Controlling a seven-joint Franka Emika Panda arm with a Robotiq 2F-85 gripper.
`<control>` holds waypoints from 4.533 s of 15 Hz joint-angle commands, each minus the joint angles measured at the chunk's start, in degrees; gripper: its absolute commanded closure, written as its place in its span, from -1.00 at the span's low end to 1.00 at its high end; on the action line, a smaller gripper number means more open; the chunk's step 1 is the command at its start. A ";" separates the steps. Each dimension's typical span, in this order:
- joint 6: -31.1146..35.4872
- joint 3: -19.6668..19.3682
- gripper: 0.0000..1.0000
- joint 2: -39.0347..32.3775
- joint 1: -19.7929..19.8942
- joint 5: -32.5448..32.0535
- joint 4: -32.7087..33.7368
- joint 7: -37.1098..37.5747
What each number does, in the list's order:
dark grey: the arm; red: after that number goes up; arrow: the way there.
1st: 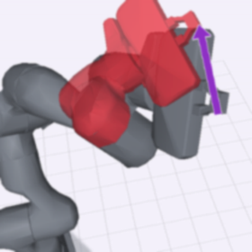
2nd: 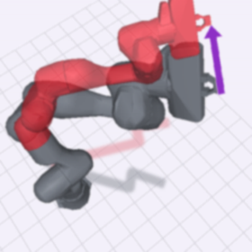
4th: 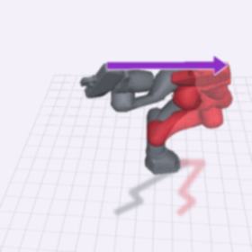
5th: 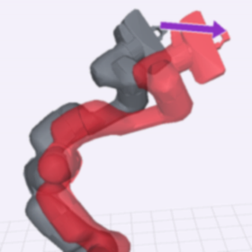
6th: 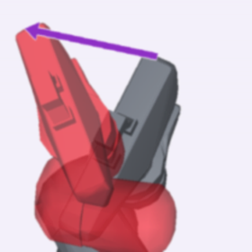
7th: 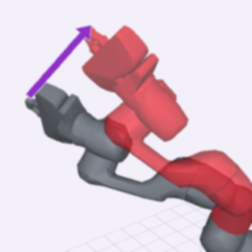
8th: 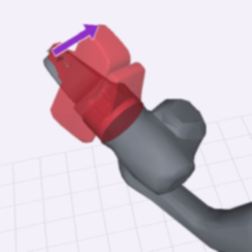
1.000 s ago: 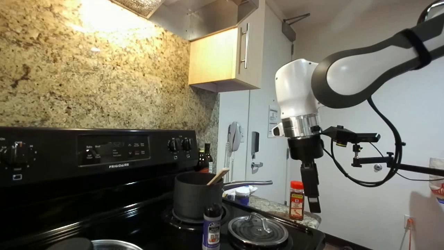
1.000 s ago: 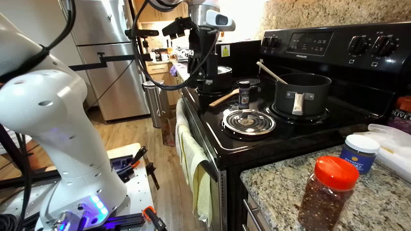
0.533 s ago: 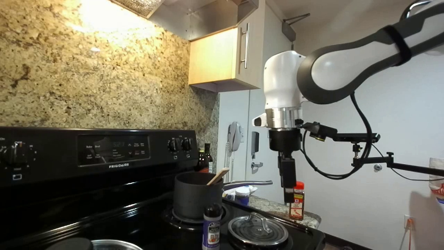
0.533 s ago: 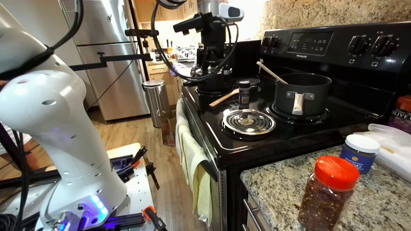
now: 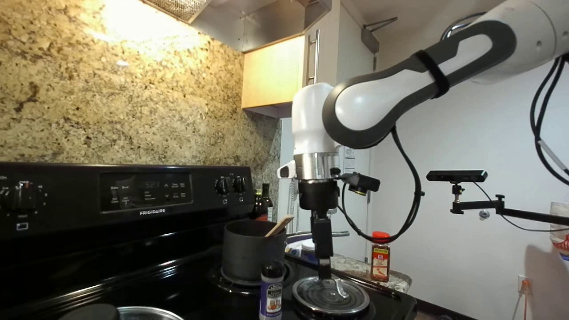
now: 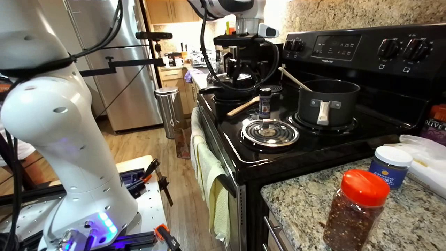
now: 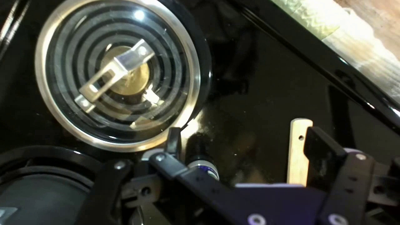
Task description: Take the wooden spoon from the stove and put it in the pot
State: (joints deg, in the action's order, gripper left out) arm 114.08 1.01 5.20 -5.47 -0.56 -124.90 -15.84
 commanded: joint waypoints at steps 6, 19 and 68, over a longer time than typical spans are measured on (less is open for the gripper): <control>-0.17 1.28 -1.00 -2.82 0.60 0.74 2.06 -0.52; 17.54 6.56 -1.00 -2.14 -3.36 5.04 -9.67 6.48; 22.85 8.77 0.87 -5.77 -4.70 -1.87 -4.65 8.25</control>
State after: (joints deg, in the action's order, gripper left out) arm 140.57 9.33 -3.24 -10.11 -1.70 -130.49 -6.79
